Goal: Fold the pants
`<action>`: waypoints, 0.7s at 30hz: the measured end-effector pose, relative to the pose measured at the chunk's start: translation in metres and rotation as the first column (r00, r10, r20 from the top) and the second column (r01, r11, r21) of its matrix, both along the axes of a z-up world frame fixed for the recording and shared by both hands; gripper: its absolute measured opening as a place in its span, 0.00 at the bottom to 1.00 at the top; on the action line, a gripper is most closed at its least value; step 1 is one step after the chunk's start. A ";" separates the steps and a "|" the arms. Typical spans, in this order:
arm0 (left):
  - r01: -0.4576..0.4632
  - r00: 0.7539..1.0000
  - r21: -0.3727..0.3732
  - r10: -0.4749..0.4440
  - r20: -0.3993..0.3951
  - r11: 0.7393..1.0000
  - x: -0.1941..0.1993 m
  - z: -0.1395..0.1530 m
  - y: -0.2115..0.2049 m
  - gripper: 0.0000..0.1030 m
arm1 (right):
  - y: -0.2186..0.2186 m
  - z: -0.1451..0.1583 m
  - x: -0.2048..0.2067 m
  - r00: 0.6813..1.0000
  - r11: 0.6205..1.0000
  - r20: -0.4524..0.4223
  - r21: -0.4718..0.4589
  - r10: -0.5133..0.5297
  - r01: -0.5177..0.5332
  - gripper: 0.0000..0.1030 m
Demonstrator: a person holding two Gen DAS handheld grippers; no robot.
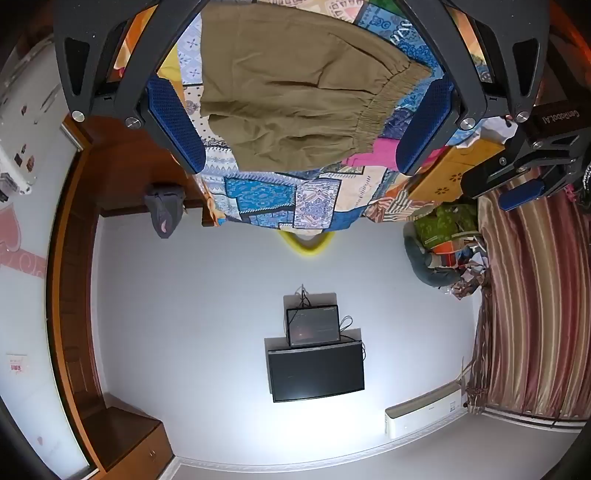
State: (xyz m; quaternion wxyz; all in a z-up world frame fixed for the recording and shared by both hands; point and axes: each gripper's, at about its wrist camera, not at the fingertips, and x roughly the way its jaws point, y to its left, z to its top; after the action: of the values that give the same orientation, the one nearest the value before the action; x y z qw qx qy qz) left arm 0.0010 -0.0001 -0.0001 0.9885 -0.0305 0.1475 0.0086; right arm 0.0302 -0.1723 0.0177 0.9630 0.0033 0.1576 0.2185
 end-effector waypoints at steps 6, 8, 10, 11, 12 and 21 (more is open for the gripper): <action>0.022 1.000 -0.004 -0.022 -0.007 1.000 0.004 -0.003 0.001 1.00 | 0.000 0.000 0.000 1.000 1.000 -0.002 0.002 0.003 -0.003 1.00; 0.025 1.000 0.009 -0.025 0.012 1.000 -0.002 -0.002 -0.007 1.00 | 0.000 0.001 0.001 1.000 1.000 -0.002 0.003 0.003 -0.003 1.00; 0.022 1.000 0.002 -0.022 0.009 1.000 0.001 -0.005 -0.003 1.00 | -0.001 0.002 0.000 1.000 1.000 -0.001 0.003 0.003 -0.003 1.00; 0.021 1.000 0.004 -0.021 0.010 1.000 0.002 -0.005 -0.002 1.00 | -0.001 0.002 0.000 1.000 1.000 -0.001 0.002 0.003 -0.003 1.00; 0.022 1.000 0.006 -0.022 0.009 1.000 0.002 -0.005 -0.002 1.00 | -0.002 0.003 0.000 1.000 1.000 0.000 0.002 0.002 -0.002 1.00; 0.032 0.999 0.005 -0.032 0.004 0.999 0.003 -0.006 -0.003 1.00 | 0.002 -0.001 0.002 1.000 1.000 -0.004 0.001 0.003 -0.003 1.00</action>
State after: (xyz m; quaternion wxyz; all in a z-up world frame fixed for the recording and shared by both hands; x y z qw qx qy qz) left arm 0.0042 -0.0026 -0.0060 0.9889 -0.0256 0.1462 -0.0067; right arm 0.0320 -0.1707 0.0166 0.9624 0.0038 0.1594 0.2200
